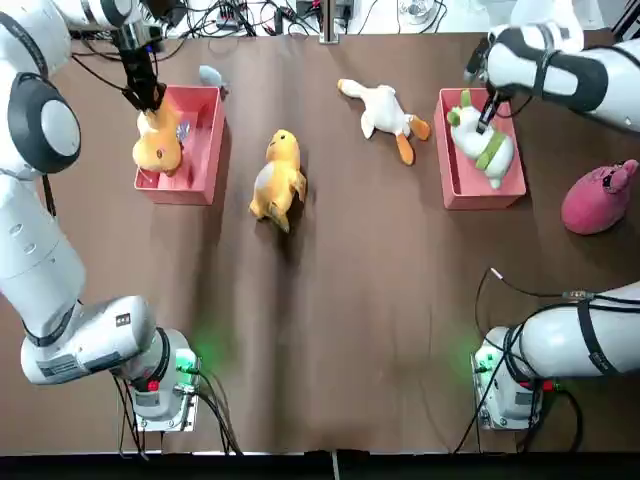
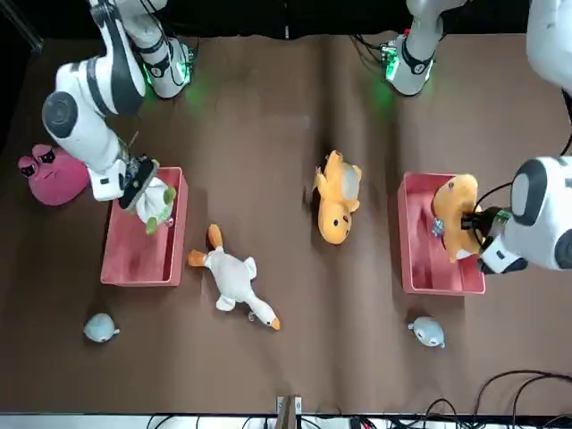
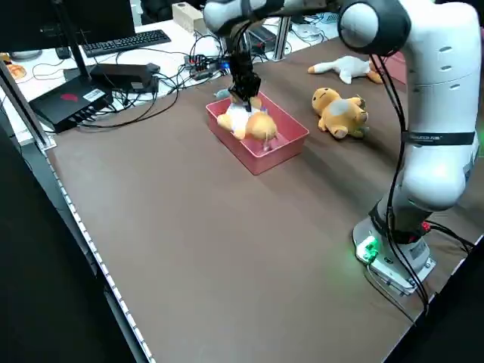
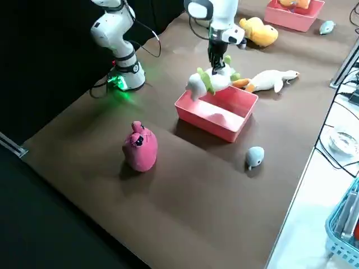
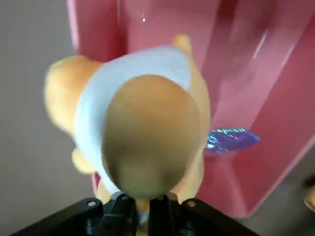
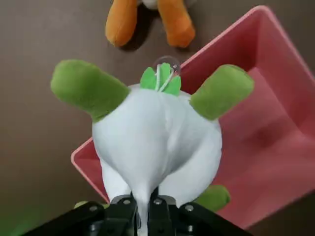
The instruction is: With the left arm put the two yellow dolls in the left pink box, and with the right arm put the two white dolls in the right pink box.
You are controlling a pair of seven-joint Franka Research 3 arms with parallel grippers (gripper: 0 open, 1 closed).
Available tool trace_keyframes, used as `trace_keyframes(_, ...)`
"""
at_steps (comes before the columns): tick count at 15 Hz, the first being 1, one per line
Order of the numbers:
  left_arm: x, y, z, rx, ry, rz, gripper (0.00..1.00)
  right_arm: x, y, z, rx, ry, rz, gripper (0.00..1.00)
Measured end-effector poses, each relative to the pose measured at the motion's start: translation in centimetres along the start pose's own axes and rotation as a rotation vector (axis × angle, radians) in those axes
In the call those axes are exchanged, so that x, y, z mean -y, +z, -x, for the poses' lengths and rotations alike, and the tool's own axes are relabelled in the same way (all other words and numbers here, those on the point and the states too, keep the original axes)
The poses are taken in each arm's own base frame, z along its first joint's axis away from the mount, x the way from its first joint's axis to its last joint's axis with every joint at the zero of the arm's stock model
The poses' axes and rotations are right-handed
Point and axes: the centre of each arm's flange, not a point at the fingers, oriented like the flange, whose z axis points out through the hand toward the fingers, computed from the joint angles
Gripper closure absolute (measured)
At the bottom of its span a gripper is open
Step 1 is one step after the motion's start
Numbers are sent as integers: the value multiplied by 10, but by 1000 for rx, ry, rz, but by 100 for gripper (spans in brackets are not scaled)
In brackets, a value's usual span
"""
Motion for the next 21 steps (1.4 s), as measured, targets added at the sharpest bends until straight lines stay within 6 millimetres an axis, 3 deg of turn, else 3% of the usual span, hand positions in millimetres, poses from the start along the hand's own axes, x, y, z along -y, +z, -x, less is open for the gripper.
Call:
trace_keyframes(3,-7,23,-15,13,4,9,92,7,34,3,-1,-27,2,93)
trace_keyframes(6,-20,32,-19,26,23,2,90,-27,68,28,1,-78,-13,93)
trace_keyframes(8,-25,35,-20,30,22,0,78,-43,87,44,10,-97,-34,94)
trace_keyframes(11,-39,31,-19,21,26,-7,50,-40,110,41,34,-117,-70,92)
trace_keyframes(15,-65,-3,-7,-40,64,-9,11,-31,114,32,51,-142,-91,59)
trace_keyframes(18,-109,-34,18,-91,101,-24,9,-36,99,26,74,-145,-120,29)
trace_keyframes(21,-179,-44,49,-98,110,-43,9,-42,43,-9,70,-149,-100,1)
